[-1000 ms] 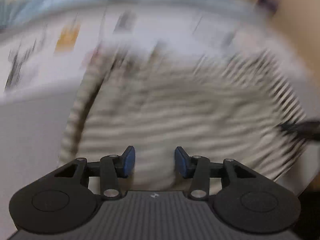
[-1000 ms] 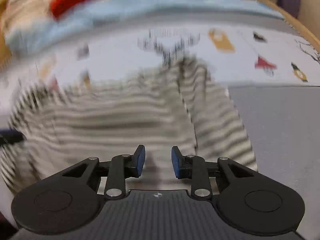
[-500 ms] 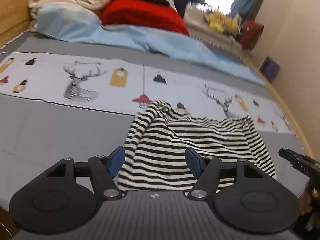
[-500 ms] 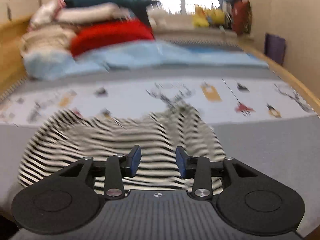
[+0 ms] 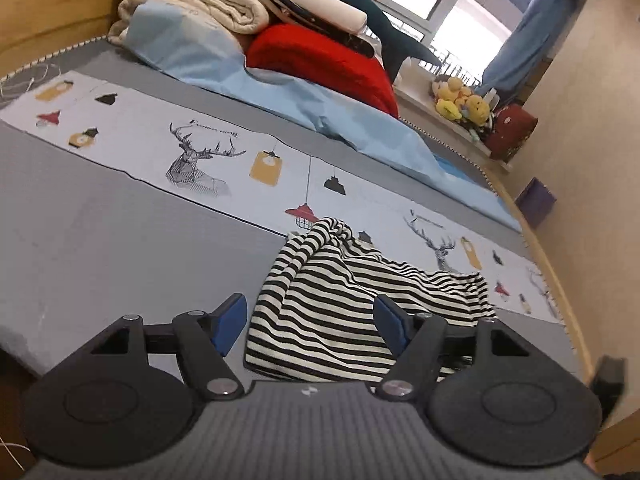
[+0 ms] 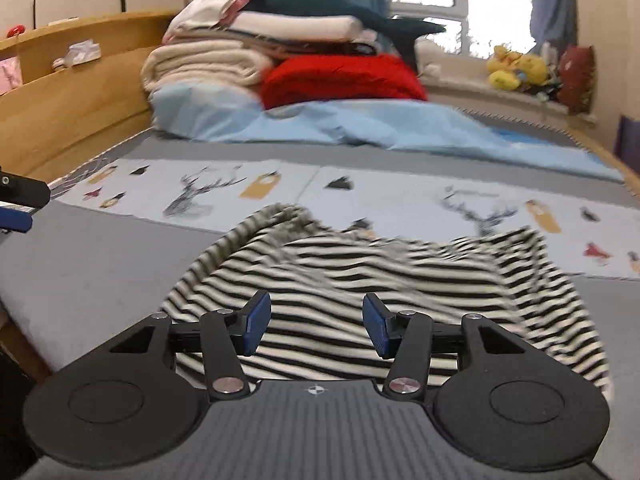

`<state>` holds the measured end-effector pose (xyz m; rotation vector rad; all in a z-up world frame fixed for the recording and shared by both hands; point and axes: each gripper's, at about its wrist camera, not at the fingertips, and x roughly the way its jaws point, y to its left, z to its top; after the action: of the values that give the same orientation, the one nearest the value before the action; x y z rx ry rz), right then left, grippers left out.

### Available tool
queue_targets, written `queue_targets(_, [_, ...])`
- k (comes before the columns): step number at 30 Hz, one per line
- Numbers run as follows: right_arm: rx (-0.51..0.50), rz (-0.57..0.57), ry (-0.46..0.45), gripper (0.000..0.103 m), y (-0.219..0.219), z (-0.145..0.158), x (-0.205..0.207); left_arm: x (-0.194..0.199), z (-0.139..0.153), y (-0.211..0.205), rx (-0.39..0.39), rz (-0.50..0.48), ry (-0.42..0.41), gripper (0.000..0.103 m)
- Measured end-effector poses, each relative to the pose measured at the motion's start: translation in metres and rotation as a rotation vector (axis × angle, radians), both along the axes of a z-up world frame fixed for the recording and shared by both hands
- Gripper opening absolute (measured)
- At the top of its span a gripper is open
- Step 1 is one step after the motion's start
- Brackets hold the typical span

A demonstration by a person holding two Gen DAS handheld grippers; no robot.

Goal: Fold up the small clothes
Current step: 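Grasp the striped shirt edge with the right gripper and lift it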

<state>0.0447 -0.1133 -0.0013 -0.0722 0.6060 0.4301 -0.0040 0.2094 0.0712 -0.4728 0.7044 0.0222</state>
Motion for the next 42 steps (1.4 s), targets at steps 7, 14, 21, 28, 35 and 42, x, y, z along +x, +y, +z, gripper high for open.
queue_targets(7, [0.031, 0.082, 0.067, 0.032, 0.057, -0.019, 0.001, -0.002, -0.003, 0.014, 0.004, 0.048, 0.016, 0.075])
queue_targets(14, [-0.007, 0.187, 0.102, 0.032, 0.103, -0.041, 0.005, 0.005, -0.006, 0.018, -0.01, 0.062, 0.025, 0.075])
queue_targets(21, [-0.138, 0.305, 0.099, 0.044, 0.142, -0.068, 0.002, 0.019, -0.009, 0.013, 0.017, 0.035, 0.049, 0.075])
queue_targets(28, [-0.231, 0.384, 0.139, 0.048, 0.164, -0.09, 0.004, 0.023, -0.013, 0.017, -0.007, 0.04, 0.067, 0.075])
queue_targets(35, [-0.348, 0.461, 0.096, 0.061, 0.181, -0.11, -0.001, 0.024, -0.014, 0.018, -0.01, 0.043, 0.073, 0.075])
queue_targets(42, [-0.337, 0.44, 0.084, 0.035, 0.178, -0.109, 0.01, 0.029, -0.014, 0.017, -0.003, 0.045, 0.09, 0.076])
